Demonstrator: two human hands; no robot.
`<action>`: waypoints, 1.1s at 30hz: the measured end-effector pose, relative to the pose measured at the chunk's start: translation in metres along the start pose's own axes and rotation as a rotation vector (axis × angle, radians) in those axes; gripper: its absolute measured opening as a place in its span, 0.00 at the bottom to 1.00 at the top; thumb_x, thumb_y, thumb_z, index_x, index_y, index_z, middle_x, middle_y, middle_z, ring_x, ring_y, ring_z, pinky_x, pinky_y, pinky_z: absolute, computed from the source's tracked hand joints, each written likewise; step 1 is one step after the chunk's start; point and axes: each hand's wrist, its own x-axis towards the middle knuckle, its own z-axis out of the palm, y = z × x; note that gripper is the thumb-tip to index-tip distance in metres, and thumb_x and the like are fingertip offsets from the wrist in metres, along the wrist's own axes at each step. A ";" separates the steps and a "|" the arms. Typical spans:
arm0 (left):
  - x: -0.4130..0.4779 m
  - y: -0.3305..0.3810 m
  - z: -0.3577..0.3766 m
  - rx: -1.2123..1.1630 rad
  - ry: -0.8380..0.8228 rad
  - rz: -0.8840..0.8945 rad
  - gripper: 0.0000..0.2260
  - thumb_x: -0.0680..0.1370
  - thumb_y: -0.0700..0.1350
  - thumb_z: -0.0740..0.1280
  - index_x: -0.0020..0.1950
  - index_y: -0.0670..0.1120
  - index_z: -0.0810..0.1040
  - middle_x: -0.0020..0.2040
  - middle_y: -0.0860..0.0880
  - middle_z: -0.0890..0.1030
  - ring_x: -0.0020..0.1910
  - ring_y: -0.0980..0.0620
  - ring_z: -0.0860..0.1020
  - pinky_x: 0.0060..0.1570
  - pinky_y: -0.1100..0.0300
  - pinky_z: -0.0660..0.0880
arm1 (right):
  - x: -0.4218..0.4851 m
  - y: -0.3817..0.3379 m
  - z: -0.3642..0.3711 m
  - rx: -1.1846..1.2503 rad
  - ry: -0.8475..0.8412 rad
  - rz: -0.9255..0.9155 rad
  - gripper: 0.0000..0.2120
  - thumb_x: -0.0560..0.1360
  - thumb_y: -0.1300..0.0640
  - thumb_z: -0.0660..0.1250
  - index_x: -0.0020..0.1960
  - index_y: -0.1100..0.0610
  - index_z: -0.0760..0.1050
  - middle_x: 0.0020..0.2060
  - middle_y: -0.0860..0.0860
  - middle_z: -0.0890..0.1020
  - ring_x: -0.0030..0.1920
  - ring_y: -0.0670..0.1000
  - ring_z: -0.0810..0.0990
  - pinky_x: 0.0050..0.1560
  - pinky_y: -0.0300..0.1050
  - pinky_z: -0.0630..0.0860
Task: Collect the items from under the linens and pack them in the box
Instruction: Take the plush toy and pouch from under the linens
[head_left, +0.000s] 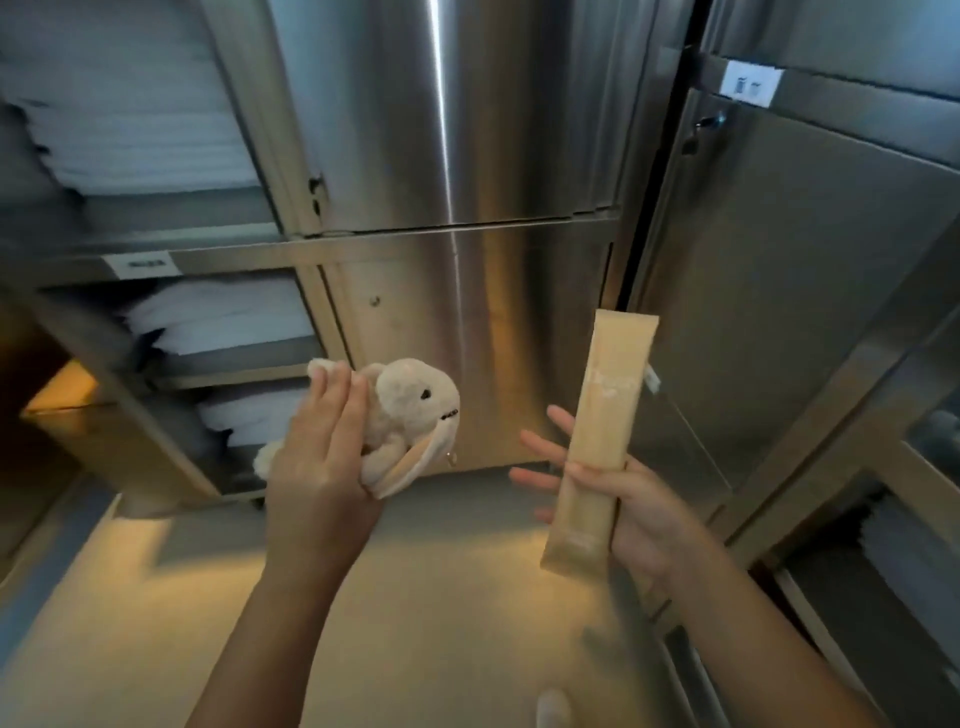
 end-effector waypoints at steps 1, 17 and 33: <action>-0.005 -0.005 -0.002 0.027 -0.018 -0.016 0.24 0.75 0.47 0.63 0.63 0.29 0.71 0.63 0.30 0.71 0.64 0.31 0.69 0.60 0.39 0.68 | 0.011 0.002 0.005 0.028 -0.062 0.025 0.27 0.72 0.65 0.61 0.68 0.46 0.65 0.61 0.51 0.78 0.58 0.58 0.78 0.49 0.54 0.79; -0.017 -0.069 -0.025 0.506 -0.085 -0.357 0.31 0.62 0.36 0.80 0.63 0.34 0.73 0.64 0.35 0.73 0.64 0.35 0.70 0.59 0.39 0.69 | 0.182 0.002 0.106 0.178 -0.605 0.462 0.27 0.70 0.66 0.56 0.68 0.51 0.67 0.60 0.56 0.79 0.57 0.59 0.79 0.47 0.57 0.79; -0.115 -0.134 -0.092 0.828 -0.048 -0.730 0.28 0.68 0.45 0.75 0.64 0.36 0.73 0.65 0.36 0.72 0.65 0.35 0.69 0.60 0.39 0.65 | 0.239 0.107 0.251 0.105 -0.925 0.860 0.27 0.70 0.64 0.57 0.69 0.52 0.65 0.62 0.57 0.77 0.60 0.61 0.77 0.48 0.57 0.79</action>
